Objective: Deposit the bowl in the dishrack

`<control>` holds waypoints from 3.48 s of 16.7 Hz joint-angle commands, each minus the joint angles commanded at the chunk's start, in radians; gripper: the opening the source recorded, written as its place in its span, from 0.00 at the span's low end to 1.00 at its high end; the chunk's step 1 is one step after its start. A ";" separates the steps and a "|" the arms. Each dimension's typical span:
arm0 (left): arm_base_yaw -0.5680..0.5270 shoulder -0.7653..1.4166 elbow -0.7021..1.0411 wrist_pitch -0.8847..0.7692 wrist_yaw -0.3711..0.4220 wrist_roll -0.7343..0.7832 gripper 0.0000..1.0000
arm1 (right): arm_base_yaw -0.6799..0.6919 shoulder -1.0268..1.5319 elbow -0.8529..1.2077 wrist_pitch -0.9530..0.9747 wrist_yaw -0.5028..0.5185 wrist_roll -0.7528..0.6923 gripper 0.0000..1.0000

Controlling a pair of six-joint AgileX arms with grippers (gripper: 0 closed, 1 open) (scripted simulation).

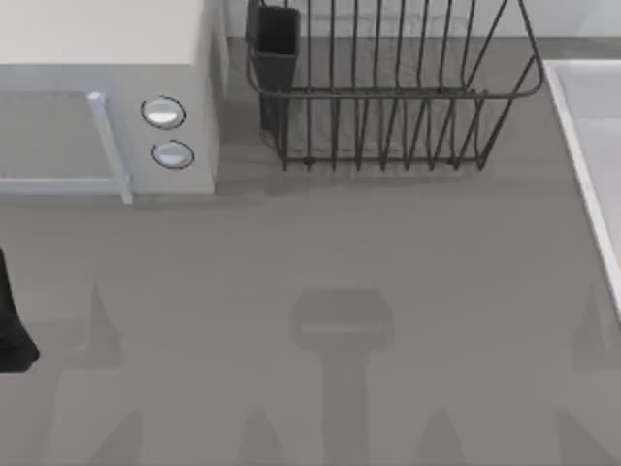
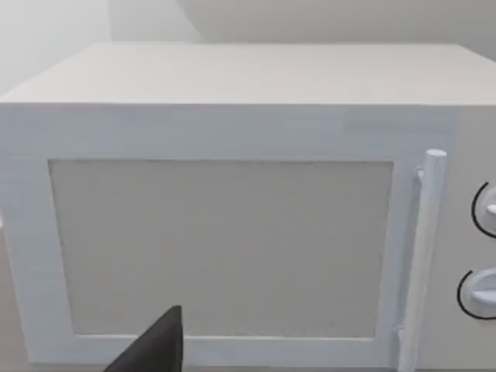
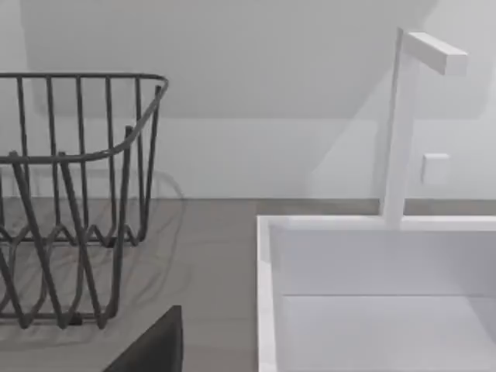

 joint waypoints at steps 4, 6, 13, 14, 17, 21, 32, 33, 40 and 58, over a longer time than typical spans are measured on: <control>0.000 0.000 0.000 0.000 0.000 0.000 1.00 | -0.019 0.032 0.031 -0.026 -0.001 -0.019 1.00; 0.000 0.000 0.000 0.000 0.000 0.000 1.00 | -0.060 0.106 0.104 -0.084 -0.005 -0.060 1.00; 0.000 0.000 0.000 0.000 0.000 0.000 1.00 | -0.307 0.679 0.557 -0.449 -0.036 -0.307 1.00; 0.000 0.000 0.000 0.000 0.000 0.000 1.00 | -0.349 0.784 0.631 -0.511 -0.041 -0.347 1.00; 0.000 0.000 0.000 0.000 0.000 0.000 1.00 | -0.473 1.088 0.847 -0.696 -0.056 -0.466 1.00; 0.000 0.000 0.000 0.000 0.000 0.000 1.00 | -0.619 1.415 1.103 -0.911 -0.072 -0.607 1.00; 0.000 0.000 0.000 0.000 0.000 0.000 1.00 | -0.772 1.745 1.386 -1.119 -0.087 -0.755 1.00; 0.000 0.000 0.000 0.000 0.000 0.000 1.00 | -0.767 1.742 1.383 -1.116 -0.086 -0.753 1.00; 0.000 0.000 0.000 0.000 0.000 0.000 1.00 | -0.753 1.826 1.253 -0.896 -0.085 -0.735 1.00; 0.000 0.000 0.000 0.000 0.000 0.000 1.00 | -0.743 1.892 1.160 -0.743 -0.084 -0.724 0.32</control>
